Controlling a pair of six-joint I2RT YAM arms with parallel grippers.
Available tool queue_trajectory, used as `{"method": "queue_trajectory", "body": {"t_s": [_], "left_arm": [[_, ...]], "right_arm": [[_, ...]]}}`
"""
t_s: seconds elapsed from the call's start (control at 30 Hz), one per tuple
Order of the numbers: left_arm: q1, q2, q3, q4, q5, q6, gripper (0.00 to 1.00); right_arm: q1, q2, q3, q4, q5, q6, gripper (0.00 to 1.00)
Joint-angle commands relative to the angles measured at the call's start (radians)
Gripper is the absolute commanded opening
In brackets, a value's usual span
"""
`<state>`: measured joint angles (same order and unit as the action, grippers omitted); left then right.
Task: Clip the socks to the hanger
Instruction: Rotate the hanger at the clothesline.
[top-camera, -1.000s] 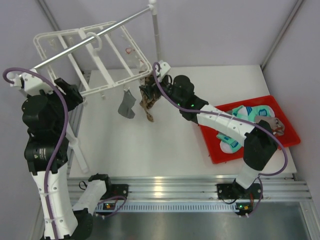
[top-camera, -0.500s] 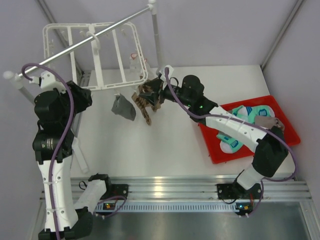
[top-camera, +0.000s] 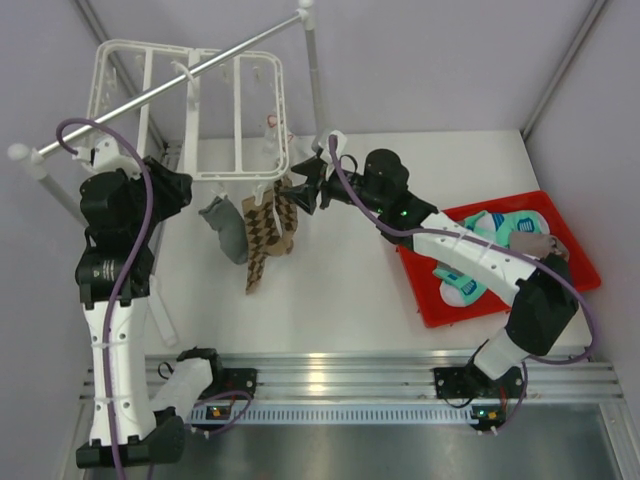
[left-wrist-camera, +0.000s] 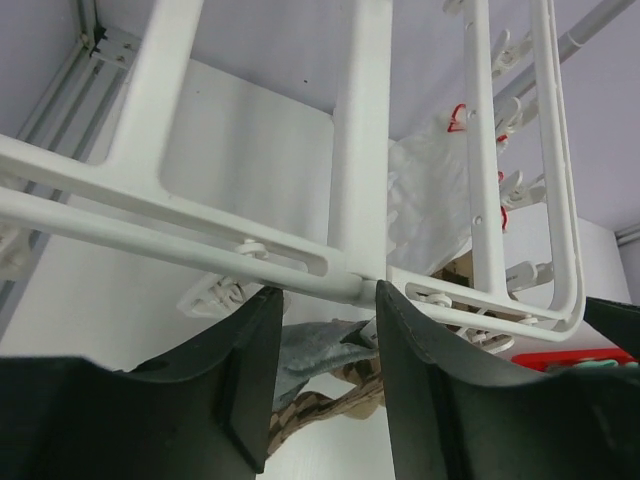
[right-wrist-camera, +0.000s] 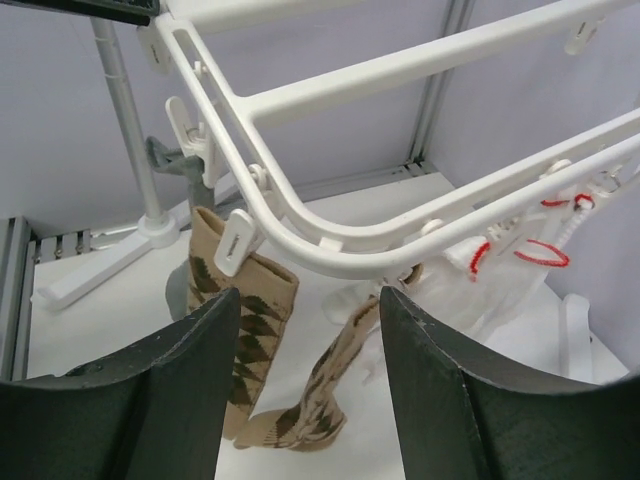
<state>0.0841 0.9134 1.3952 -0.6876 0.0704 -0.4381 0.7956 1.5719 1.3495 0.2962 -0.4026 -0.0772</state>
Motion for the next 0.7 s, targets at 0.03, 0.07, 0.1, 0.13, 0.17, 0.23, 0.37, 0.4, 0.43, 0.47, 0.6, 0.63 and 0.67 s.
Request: {"method": "queue_trajectory", "body": {"t_s": [0.03, 0.07, 0.1, 0.13, 0.17, 0.23, 0.37, 0.4, 0.43, 0.47, 0.6, 0.63, 0.67], "left_arm": [[0.003, 0.013, -0.016, 0.114, 0.075, -0.024, 0.39], [0.003, 0.024, -0.018, 0.12, 0.087, -0.028, 0.36], [0.003, 0.03, -0.019, 0.126, 0.12, -0.031, 0.33], [0.003, 0.036, -0.021, 0.129, 0.126, -0.04, 0.31], [0.003, 0.044, -0.022, 0.132, 0.132, -0.05, 0.3], [0.003, 0.048, -0.027, 0.138, 0.157, -0.066, 0.29], [0.005, 0.051, -0.039, 0.163, 0.2, -0.09, 0.28], [0.003, 0.05, -0.041, 0.165, 0.204, -0.096, 0.28], [0.002, 0.051, -0.042, 0.171, 0.219, -0.1, 0.28], [0.002, 0.054, -0.042, 0.172, 0.224, -0.105, 0.28], [-0.001, 0.062, -0.048, 0.184, 0.256, -0.128, 0.25], [-0.003, 0.065, -0.051, 0.186, 0.256, -0.128, 0.25], [-0.006, 0.068, -0.051, 0.192, 0.261, -0.129, 0.25]], "right_arm": [[0.001, -0.024, 0.04, 0.038, -0.031, -0.016, 0.58], [0.004, -0.035, 0.039, 0.043, -0.035, -0.047, 0.58], [0.014, -0.041, 0.039, 0.044, -0.036, -0.068, 0.59], [0.019, -0.041, 0.051, 0.04, -0.021, -0.093, 0.59], [0.025, -0.042, 0.062, 0.029, -0.01, -0.151, 0.6], [0.04, -0.042, 0.085, 0.017, 0.005, -0.211, 0.61], [0.094, -0.024, 0.132, -0.019, 0.059, -0.393, 0.59], [0.105, -0.02, 0.143, -0.02, 0.061, -0.386, 0.59], [0.108, -0.016, 0.163, -0.025, 0.045, -0.365, 0.59], [0.113, -0.009, 0.169, -0.028, 0.038, -0.317, 0.59], [0.163, -0.012, 0.137, -0.003, 0.076, -0.253, 0.61], [0.169, -0.007, 0.128, 0.003, 0.1, -0.25, 0.62], [0.177, -0.004, 0.123, 0.027, 0.125, -0.249, 0.63]]}}
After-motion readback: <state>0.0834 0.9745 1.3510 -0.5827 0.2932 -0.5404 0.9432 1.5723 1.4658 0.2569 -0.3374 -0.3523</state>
